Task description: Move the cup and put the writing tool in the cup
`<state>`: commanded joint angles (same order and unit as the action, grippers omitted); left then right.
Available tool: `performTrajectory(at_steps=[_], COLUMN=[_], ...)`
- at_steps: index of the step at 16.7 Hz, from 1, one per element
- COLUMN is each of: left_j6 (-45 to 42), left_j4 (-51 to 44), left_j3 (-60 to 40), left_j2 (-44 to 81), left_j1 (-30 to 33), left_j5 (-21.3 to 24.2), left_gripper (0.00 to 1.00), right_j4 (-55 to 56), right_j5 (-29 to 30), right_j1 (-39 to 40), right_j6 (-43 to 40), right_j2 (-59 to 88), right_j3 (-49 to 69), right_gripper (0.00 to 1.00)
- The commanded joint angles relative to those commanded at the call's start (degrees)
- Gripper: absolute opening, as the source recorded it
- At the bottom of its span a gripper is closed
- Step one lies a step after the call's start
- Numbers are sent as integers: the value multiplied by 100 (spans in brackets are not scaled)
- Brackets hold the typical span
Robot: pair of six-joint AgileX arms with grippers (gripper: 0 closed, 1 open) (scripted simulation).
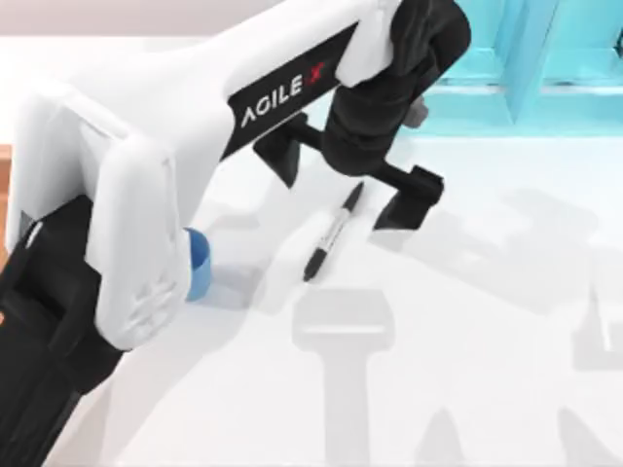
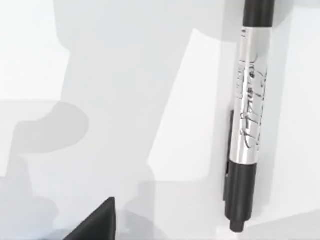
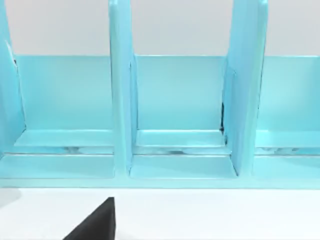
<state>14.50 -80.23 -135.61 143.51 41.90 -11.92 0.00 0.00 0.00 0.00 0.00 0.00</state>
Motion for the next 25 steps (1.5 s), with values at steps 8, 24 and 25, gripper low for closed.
performTrajectory(at_steps=[8,24,25], left_j6=[-84,-324,-324], left_j4=[267,2026,2026], left_j3=[128,1486,1486], left_j2=[115,453,453], left_j1=[25,-197,-197], left_j5=[-31,-21,-21], left_gripper=[100,85,77], right_j4=[0,0,0], right_j5=[0,0,0], right_j1=[0,0,0], right_j6=[0,0,0], right_j2=[0,0,0], right_j3=[0,0,0], right_gripper=[100,100,100])
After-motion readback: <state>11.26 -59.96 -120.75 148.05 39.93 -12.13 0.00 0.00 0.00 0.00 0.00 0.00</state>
